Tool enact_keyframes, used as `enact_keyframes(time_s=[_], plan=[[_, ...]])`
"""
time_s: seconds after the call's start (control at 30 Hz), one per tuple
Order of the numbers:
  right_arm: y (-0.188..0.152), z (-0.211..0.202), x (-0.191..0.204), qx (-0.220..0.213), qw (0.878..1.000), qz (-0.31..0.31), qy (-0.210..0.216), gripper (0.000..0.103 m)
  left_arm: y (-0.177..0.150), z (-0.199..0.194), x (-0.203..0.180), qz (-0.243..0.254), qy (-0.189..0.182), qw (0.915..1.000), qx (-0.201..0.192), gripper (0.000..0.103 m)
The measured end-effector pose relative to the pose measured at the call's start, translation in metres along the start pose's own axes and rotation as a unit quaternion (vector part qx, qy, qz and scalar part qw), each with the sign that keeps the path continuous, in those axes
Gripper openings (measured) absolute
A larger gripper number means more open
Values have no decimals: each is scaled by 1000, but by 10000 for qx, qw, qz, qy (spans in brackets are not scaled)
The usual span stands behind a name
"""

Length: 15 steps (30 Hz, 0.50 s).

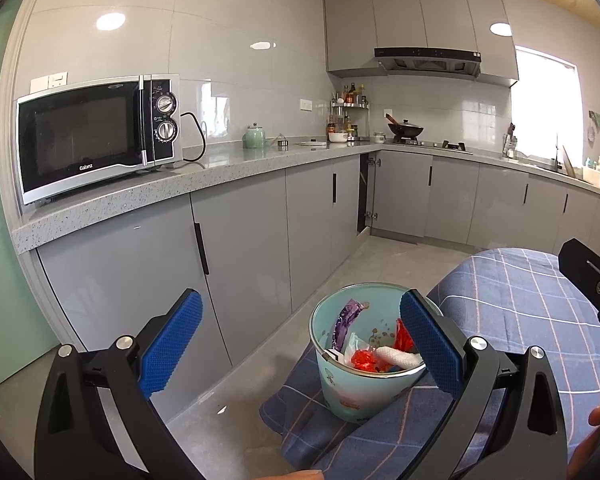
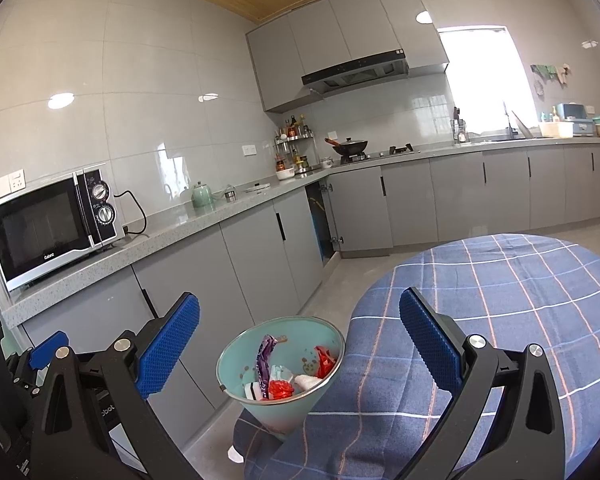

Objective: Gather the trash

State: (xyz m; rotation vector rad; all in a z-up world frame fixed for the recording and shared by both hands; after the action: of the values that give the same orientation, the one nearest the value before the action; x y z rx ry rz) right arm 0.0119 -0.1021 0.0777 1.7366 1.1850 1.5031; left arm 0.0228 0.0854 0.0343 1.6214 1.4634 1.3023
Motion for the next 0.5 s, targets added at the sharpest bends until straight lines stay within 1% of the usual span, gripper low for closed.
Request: enact_keyframes(time_s=[0.5], plan=[[-2, 3, -1, 59, 10000, 17, -25, 98, -3, 4, -1, -4, -42, 9999, 110, 97]])
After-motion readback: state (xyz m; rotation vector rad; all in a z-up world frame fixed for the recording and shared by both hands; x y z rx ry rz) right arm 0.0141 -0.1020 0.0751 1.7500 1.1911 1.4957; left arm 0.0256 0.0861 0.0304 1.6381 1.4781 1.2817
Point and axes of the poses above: each gripper's, at about its wrist camera, not at the fingertips, and z roughly the way its jaws point, x to its left, y to its top, the point moved 7 cm from there along z, roughly the way its jaws point, and after that the axes turned 15 degrees about z, right-handed, at the moved point
